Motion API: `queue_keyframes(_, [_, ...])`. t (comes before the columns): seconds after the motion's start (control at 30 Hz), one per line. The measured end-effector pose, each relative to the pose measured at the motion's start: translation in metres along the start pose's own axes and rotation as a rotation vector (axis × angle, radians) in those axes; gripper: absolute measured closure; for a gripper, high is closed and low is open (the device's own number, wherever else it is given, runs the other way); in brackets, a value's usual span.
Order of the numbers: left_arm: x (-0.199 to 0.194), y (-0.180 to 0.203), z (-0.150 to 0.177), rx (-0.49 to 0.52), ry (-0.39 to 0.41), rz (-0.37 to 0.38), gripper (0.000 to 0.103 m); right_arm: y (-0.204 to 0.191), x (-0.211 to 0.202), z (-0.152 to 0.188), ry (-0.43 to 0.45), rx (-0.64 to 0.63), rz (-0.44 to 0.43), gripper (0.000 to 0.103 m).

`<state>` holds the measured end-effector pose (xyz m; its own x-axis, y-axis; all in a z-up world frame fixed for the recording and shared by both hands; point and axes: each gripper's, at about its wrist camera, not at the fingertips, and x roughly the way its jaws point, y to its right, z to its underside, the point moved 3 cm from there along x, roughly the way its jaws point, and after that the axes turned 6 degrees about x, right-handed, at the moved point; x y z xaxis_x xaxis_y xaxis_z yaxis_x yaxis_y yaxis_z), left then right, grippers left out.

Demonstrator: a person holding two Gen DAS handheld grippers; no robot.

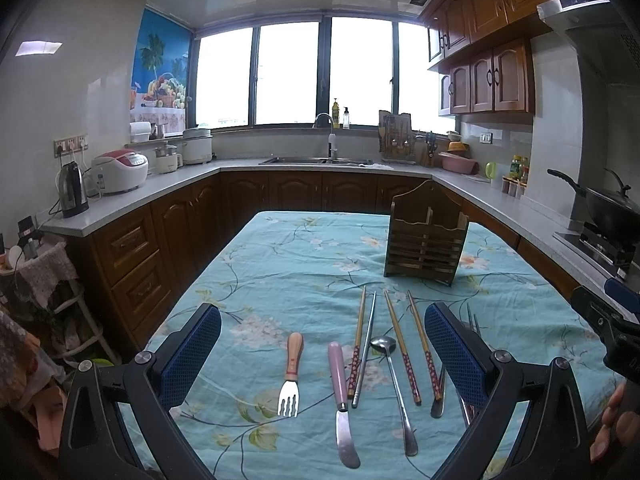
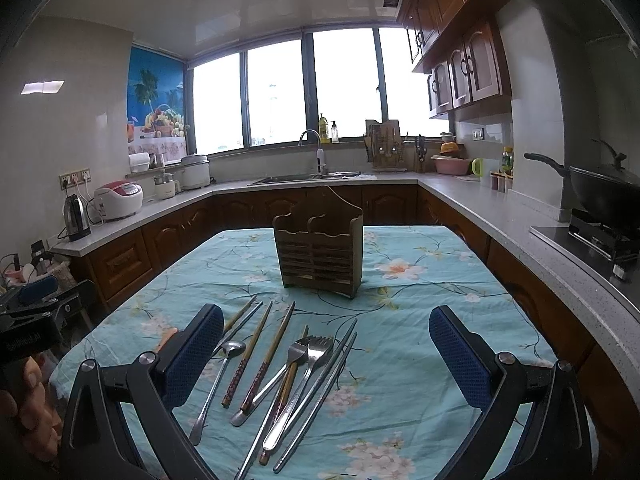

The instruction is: Organize utensils

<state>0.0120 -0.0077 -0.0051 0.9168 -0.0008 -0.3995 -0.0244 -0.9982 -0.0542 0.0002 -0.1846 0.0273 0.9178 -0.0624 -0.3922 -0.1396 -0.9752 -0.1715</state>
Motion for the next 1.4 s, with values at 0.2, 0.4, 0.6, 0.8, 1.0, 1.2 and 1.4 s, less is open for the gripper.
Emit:
queue_keyframes(0.2, [0.0, -0.001, 0.0, 0.0, 0.0, 0.0, 0.001, 0.0, 0.0, 0.0, 0.0, 0.002, -0.002, 0.0])
queue_keyframes(0.4, [0.006, -0.001, 0.001, -0.002, -0.021, 0.005, 0.001, 0.0, 0.001, 0.0, -0.002, 0.005, -0.005, 0.0])
queue_keyframes(0.6, [0.026, -0.006, -0.002, -0.01, -0.084, 0.023, 0.001, 0.004, 0.011, 0.0, -0.031, 0.018, -0.011, 0.0])
queue_keyframes(0.8, [0.049, -0.006, -0.008, 0.01, -0.134, 0.012, 0.001, 0.013, 0.031, 0.003, -0.09, 0.045, 0.002, 0.0])
queue_keyframes(1.0, [0.077, -0.006, -0.013, 0.013, -0.204, 0.032, 0.001, 0.021, 0.054, 0.007, -0.153, 0.073, -0.005, 0.001])
queue_keyframes(1.2, [0.11, -0.007, -0.026, 0.028, -0.255, 0.067, 0.011, 0.028, 0.085, 0.009, -0.226, 0.1, -0.01, 0.014])
queue_keyframes(1.4, [0.157, -0.005, -0.04, 0.045, -0.335, 0.112, 0.02, 0.034, 0.123, 0.012, -0.316, 0.133, -0.017, 0.031])
